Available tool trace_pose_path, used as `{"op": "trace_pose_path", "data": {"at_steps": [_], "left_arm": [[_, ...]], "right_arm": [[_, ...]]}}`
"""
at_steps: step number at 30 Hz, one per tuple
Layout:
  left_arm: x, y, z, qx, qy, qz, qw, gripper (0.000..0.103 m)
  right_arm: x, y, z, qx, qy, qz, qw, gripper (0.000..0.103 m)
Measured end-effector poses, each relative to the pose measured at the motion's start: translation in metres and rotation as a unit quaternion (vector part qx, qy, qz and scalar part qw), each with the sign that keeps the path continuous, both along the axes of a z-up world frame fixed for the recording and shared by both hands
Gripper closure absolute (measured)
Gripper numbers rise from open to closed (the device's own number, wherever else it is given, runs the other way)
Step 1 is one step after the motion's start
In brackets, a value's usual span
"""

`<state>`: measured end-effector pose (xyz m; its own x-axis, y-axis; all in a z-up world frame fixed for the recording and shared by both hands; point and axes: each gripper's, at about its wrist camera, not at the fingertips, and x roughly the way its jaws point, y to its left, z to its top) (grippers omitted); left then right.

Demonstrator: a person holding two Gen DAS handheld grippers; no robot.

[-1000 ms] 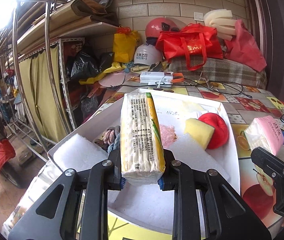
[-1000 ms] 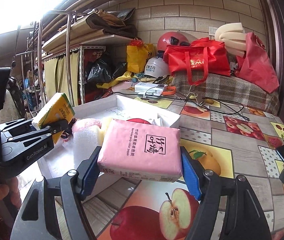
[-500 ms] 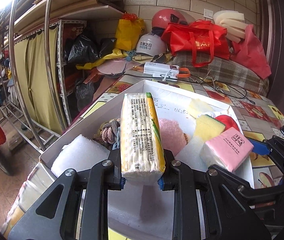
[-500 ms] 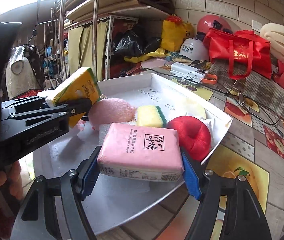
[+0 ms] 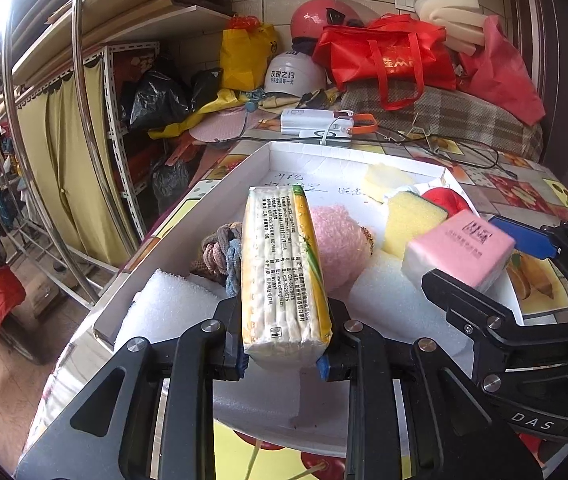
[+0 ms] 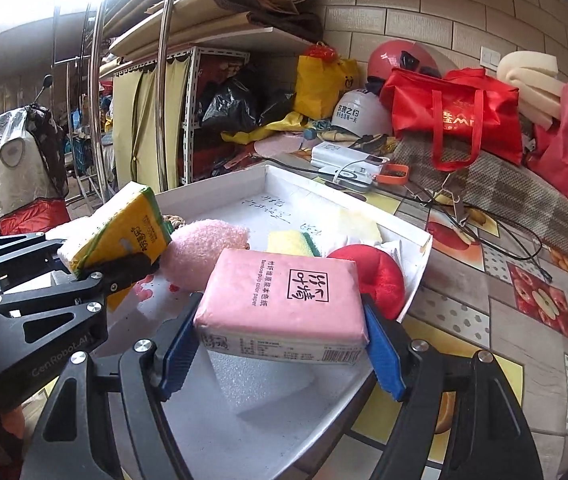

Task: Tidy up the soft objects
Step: 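Carry the yellow pack into the white box and release while right releases the pink pack there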

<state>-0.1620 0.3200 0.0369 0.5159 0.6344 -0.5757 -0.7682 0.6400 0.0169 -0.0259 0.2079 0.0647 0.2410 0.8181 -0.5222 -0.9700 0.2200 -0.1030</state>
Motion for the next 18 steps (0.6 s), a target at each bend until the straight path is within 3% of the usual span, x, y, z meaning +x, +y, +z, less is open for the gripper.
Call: {"op": "trace_pose_path", "data": {"at_steps": [2,4,7,10,18], "left_arm": [[0.0,-0.001,0.001,0.004,0.002,0.005,1.0,0.075],[-0.003,-0.001,0.002,0.01,-0.002,0.023,0.9997,0.054],[-0.009,0.0,0.003,0.008,-0.017,0.025,0.9995,0.031],[-0.012,0.0,0.005,0.013,-0.02,0.039,0.999,0.02],[-0.012,-0.004,0.008,0.028,-0.025,0.053,0.9979,0.014]], "right_arm": [[0.0,0.001,0.001,0.001,-0.003,0.0,1.0,0.017],[-0.001,0.001,0.001,0.003,-0.01,-0.007,1.0,0.014],[0.004,-0.004,0.004,0.018,-0.001,-0.017,1.0,0.01],[0.008,-0.008,0.005,0.029,0.004,-0.023,0.999,0.008],[0.005,-0.012,0.007,0.047,-0.014,-0.026,0.998,0.008]]}}
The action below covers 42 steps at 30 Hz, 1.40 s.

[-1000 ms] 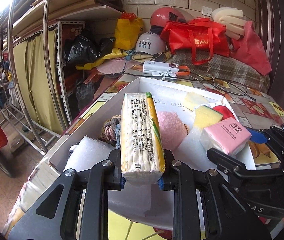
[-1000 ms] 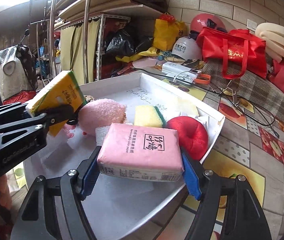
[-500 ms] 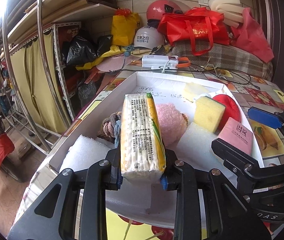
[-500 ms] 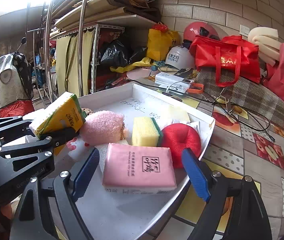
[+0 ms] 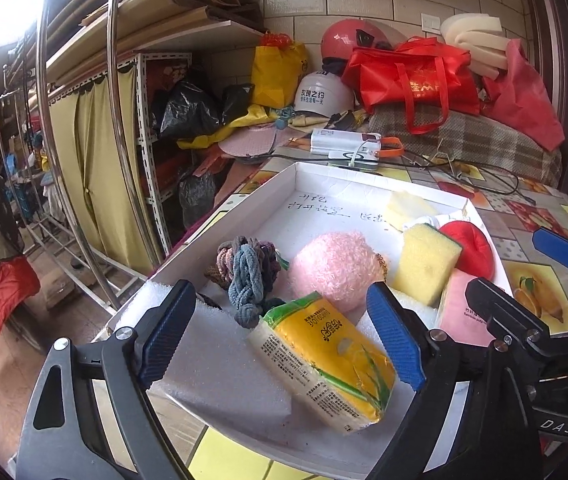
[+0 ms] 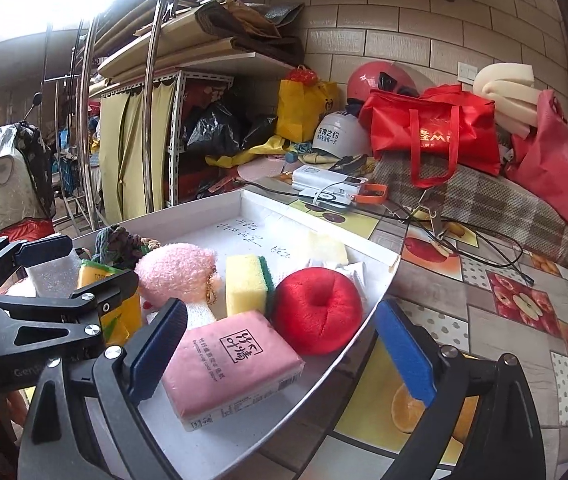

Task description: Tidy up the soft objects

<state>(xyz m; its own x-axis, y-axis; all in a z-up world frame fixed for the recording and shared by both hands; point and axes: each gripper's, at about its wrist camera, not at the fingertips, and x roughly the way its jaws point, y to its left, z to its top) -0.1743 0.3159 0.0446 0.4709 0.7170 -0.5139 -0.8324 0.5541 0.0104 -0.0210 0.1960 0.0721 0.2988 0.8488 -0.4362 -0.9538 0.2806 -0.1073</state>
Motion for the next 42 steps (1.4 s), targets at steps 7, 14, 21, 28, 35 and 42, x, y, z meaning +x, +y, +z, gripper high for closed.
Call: {"op": "trace_pose_path", "data": {"at_steps": [7,14,21,28,35,42], "left_arm": [[-0.009,-0.013,0.005,0.037,-0.022,0.007,0.9991,0.01],[-0.025,-0.02,0.011,0.061,-0.067,0.021,0.9956,0.0],[-0.027,-0.029,0.012,0.063,-0.077,0.014,0.9949,0.0],[-0.019,-0.054,0.011,0.036,-0.081,-0.021,0.9959,0.0],[-0.004,-0.1,0.012,0.052,-0.048,-0.047,0.9964,0.0],[0.006,-0.135,0.011,0.033,-0.026,-0.05,0.9978,0.0]], "right_arm": [[-0.001,-0.007,0.002,0.022,-0.006,-0.002,1.0,0.007],[0.006,-0.025,0.007,0.07,0.007,-0.031,0.997,0.007],[0.004,-0.033,0.006,0.057,0.001,-0.061,0.997,0.007],[0.011,-0.062,0.006,0.073,0.021,-0.073,0.994,0.007],[0.024,-0.126,0.008,0.099,0.024,-0.076,0.992,0.001],[0.036,-0.189,0.006,0.088,0.026,-0.088,0.992,0.0]]}}
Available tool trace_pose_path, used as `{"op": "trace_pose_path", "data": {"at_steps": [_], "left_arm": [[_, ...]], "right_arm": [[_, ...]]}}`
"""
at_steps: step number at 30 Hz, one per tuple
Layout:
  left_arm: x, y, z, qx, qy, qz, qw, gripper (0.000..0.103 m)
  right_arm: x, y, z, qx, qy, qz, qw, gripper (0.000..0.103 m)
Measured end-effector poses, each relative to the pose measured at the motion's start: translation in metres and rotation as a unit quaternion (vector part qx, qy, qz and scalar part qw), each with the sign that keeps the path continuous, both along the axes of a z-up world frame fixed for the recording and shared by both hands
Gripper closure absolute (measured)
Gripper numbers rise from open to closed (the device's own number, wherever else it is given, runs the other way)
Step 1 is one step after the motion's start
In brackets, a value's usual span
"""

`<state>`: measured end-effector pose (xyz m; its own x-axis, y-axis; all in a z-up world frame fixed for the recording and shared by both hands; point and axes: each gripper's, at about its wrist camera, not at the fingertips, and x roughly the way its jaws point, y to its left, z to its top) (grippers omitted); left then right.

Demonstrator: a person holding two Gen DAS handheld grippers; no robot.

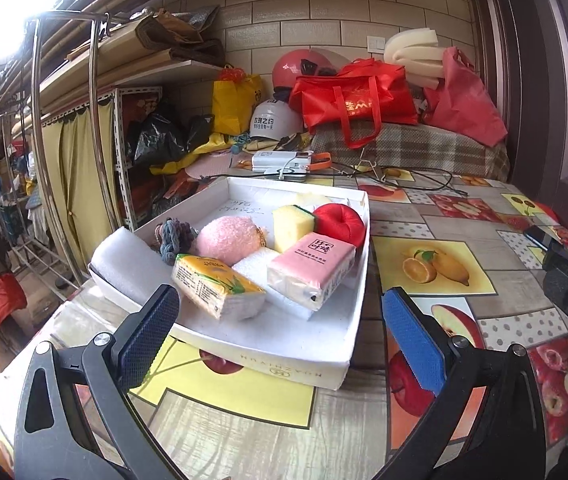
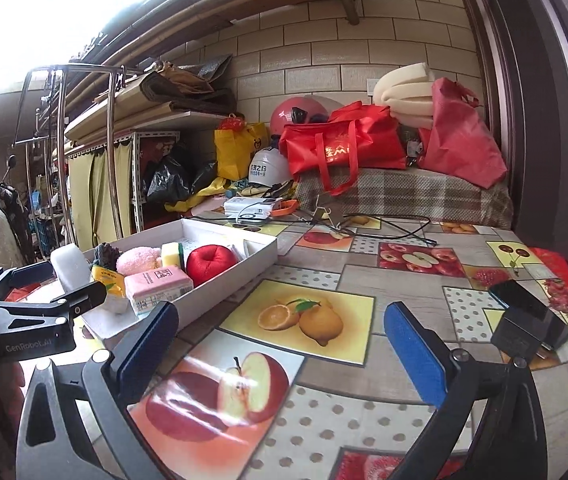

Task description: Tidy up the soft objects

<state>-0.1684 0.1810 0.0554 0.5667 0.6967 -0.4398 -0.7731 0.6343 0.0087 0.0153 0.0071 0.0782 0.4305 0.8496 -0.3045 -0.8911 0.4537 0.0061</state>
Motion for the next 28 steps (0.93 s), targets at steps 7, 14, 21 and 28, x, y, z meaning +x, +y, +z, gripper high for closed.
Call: {"op": "trace_pose_path", "data": {"at_steps": [7,14,21,28], "left_arm": [[0.003,-0.031,0.001,0.001,0.01,0.013,0.9999,0.0],[0.013,-0.04,0.0,0.003,0.027,0.002,0.9996,0.0],[0.013,-0.036,-0.003,-0.006,0.031,0.004,0.9995,0.0],[0.016,-0.035,-0.004,-0.01,0.035,-0.002,0.9993,0.0]], "right_arm": [[-0.005,-0.064,0.012,0.056,-0.01,-0.041,0.998,0.0],[0.009,-0.068,0.002,-0.004,0.044,-0.091,0.995,0.0],[0.015,-0.072,-0.003,-0.01,0.066,-0.081,0.994,0.0],[0.015,-0.078,-0.001,0.002,0.07,-0.082,0.994,0.0]]}}
